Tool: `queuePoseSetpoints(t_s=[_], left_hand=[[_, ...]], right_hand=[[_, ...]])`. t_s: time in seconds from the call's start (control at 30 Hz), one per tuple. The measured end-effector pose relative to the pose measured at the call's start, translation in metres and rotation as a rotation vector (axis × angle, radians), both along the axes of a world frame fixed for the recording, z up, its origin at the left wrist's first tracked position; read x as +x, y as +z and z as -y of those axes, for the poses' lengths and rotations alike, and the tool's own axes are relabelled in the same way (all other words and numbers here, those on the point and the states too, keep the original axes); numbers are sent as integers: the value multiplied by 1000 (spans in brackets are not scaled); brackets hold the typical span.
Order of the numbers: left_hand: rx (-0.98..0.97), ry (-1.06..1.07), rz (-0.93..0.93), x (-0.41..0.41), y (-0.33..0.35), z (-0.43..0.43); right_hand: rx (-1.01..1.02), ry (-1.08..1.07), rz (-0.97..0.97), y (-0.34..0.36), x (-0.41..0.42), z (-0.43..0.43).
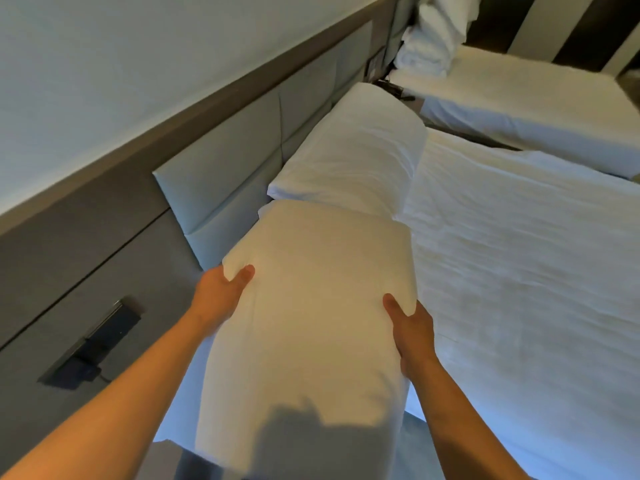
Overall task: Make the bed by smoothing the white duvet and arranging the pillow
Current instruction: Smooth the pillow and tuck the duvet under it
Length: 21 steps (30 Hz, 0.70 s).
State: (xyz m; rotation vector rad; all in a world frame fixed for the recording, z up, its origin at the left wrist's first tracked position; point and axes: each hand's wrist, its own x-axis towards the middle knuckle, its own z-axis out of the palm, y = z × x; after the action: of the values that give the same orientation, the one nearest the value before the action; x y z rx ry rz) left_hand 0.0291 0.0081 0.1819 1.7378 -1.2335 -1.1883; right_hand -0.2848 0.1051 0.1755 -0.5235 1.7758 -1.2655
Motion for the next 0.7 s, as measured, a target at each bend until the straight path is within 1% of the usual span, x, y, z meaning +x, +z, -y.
queuePoseSetpoints(t_s=[0.17,0.37,0.47,0.57,0.7], left_hand=[[-69,-14,53,-18,40,16],[-178,-87,64,-65,88,97],[-211,-96,57,-94,108,163],[-250,-109,57,-124,132,250],[-381,-136,97,-168,164,382]], right_hand=[[-74,-21,-20,38,-17,12],[-168,-74,-26,75,-55,79],[-212,-96,-47,96,-80,137],[-256,-110,-109,119,-110,212],[-295,-102,-233,150,-154,331]])
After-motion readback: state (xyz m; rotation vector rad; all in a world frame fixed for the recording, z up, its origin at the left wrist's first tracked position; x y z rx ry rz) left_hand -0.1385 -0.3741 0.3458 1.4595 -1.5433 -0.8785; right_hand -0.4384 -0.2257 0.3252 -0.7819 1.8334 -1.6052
